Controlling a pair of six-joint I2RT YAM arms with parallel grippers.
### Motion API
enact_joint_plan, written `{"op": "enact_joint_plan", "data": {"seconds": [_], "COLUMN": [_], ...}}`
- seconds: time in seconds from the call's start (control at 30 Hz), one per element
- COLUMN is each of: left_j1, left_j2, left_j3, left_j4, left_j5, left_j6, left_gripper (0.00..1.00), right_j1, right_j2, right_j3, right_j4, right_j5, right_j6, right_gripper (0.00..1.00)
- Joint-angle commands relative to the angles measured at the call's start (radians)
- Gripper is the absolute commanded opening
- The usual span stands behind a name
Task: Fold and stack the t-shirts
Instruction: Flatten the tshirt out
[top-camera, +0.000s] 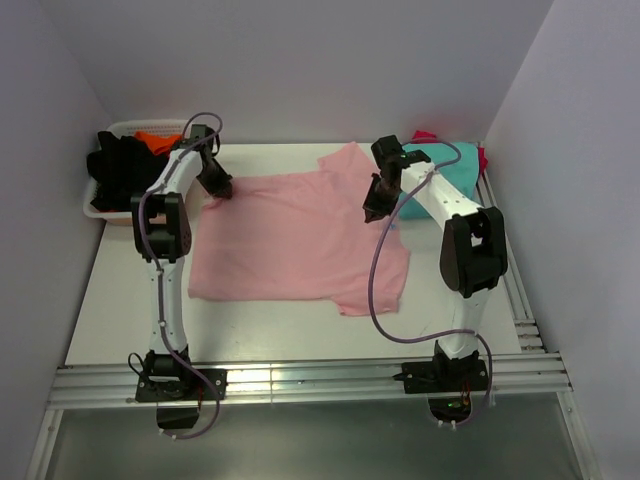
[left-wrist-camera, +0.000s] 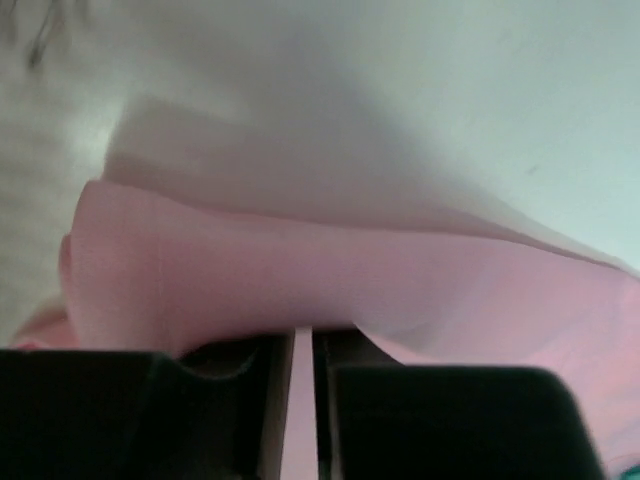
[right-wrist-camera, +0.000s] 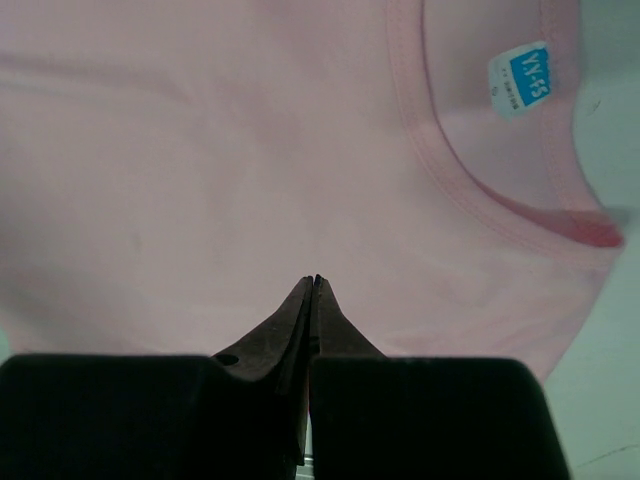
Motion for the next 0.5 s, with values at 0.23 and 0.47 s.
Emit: {"op": "enact_joint_plan", "data": {"seconds": [0.23, 0.47], "left_j1": [0.079, 0.086], "left_j2": [0.106, -0.200], "left_j3": [0.247, 0.052], "left_j4": [0.224, 0.301], "left_j5": [0.150, 0.138], "left_j6": [-0.034, -0.059], "left_gripper": [0.72, 0.94], "right_j1": [-0.009, -0.011], "right_j2": [-0.080, -0.061], "right_j3": [-0.078, -0.027], "right_j4": [-0.019, -0.011], "right_j5": [0.031, 0.011], "right_j6": [-0.063, -0.056], "right_gripper": [0.00, 0.00]}}
